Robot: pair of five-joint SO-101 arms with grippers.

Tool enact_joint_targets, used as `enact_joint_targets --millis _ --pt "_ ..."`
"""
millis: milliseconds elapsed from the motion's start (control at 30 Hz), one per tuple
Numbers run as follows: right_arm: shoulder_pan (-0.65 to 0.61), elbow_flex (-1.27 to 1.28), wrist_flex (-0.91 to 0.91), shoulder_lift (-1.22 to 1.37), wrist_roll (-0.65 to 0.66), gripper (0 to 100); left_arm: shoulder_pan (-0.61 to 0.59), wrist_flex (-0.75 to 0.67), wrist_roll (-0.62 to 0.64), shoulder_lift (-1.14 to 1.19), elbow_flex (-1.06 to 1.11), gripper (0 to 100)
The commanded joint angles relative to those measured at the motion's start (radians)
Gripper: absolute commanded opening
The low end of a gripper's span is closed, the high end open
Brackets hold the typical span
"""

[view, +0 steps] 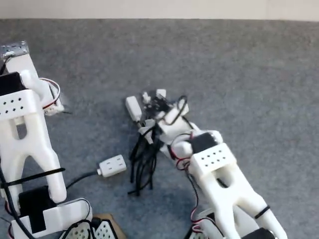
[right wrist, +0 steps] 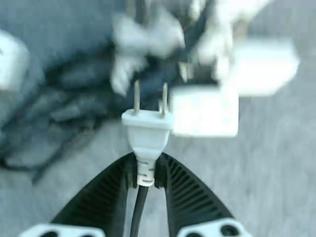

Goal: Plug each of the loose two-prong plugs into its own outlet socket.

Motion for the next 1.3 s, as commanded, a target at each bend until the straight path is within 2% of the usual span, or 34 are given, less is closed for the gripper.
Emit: enact_joint_targets --millis 0,67,133,233,367,567,733,833,1000,1267 --pt "-0.071 -0.024 -0.168 -0.019 -0.020 0.6 0.016 0.000 -0.066 -0.061 -0.028 30" --pt "-0.114 0.036 -0.292 -0.019 -0.021 0.6 0.018 -0.026 -0.086 -0.133 0.025 30" --pt "-0.166 0.110 -0.409 -0.019 -0.046 0.6 0.018 -0.123 -0.094 -0.259 0.154 30" --pt "-0.236 0.194 -0.538 -0.019 -0.094 0.6 0.042 -0.339 -0.138 -0.504 0.496 33" --pt "-0.314 0.231 -0.572 -0.019 -0.098 0.6 0.136 -0.542 -0.138 -0.845 0.924 39" --pt "-0.367 0.239 -0.556 -0.019 -0.129 0.6 0.275 -0.548 0.015 -1.244 1.156 42" --pt "-0.367 0.239 -0.518 -0.021 -0.161 0.6 0.338 -0.489 0.095 -1.434 1.259 42" --pt "-0.361 0.237 -0.512 -0.021 -0.161 0.5 0.355 -0.468 0.095 -1.501 1.331 42" --pt "-0.334 0.157 -0.377 -0.051 -0.155 0.5 0.358 -0.476 0.095 -1.566 1.478 42" --pt "-0.318 0.028 -0.107 -0.354 -0.141 0.5 0.361 -0.471 0.095 -1.623 1.554 42"
